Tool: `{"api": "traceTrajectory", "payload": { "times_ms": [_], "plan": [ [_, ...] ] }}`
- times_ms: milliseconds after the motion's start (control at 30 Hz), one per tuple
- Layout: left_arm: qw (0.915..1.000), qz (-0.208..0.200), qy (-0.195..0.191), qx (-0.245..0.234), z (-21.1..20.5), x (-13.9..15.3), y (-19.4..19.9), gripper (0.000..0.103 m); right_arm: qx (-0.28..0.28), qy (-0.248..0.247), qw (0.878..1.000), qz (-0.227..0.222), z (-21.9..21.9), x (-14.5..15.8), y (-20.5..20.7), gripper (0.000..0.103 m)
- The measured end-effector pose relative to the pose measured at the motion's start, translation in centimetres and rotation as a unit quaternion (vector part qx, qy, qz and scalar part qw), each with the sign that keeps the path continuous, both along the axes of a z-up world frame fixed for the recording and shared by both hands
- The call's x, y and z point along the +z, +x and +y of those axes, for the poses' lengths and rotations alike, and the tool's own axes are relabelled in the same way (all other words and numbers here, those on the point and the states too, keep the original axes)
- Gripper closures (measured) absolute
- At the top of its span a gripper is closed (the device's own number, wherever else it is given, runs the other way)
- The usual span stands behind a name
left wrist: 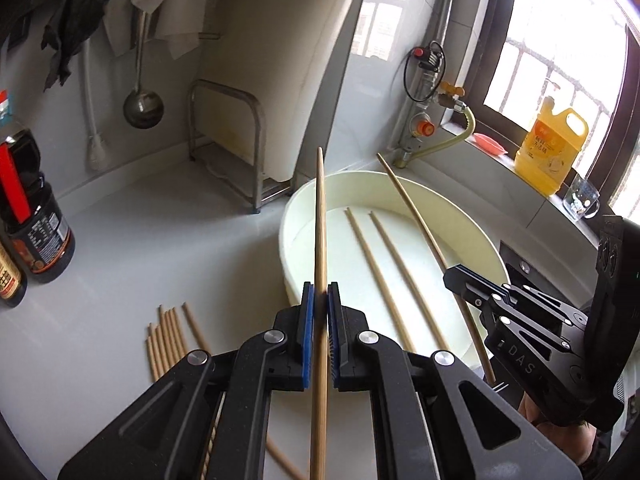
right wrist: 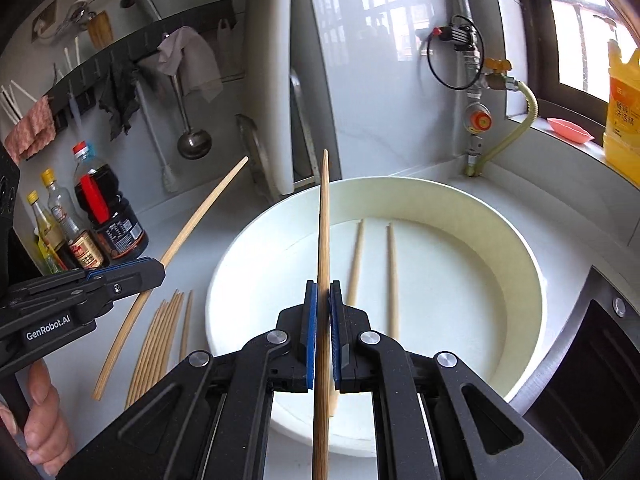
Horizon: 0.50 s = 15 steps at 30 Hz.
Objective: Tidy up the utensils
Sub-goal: 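Carry both held chopsticks up and over the cream basin with both tools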
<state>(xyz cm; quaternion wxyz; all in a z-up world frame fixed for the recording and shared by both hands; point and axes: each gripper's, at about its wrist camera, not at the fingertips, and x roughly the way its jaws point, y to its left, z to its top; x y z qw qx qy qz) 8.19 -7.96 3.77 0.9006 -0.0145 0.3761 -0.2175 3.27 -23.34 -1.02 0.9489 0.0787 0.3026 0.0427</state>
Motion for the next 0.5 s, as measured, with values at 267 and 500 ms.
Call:
{"api": "traceTrajectory", "payload": {
  "times_ms": [267,500],
  "plan": [
    [0.9996,0.012,0.007,-0.026,-5.9,-0.5,2.9,0.096,-0.036,0.015,0.999,0.011,-3.7,-0.5,1.7,0.097],
    [0.9991,0.026,0.022,-0.027,-7.9,-2.0,5.1,0.096,-0.053,0.019,0.998,0.03,-4.8,-1.7,3.0,0.097]
  ]
}}
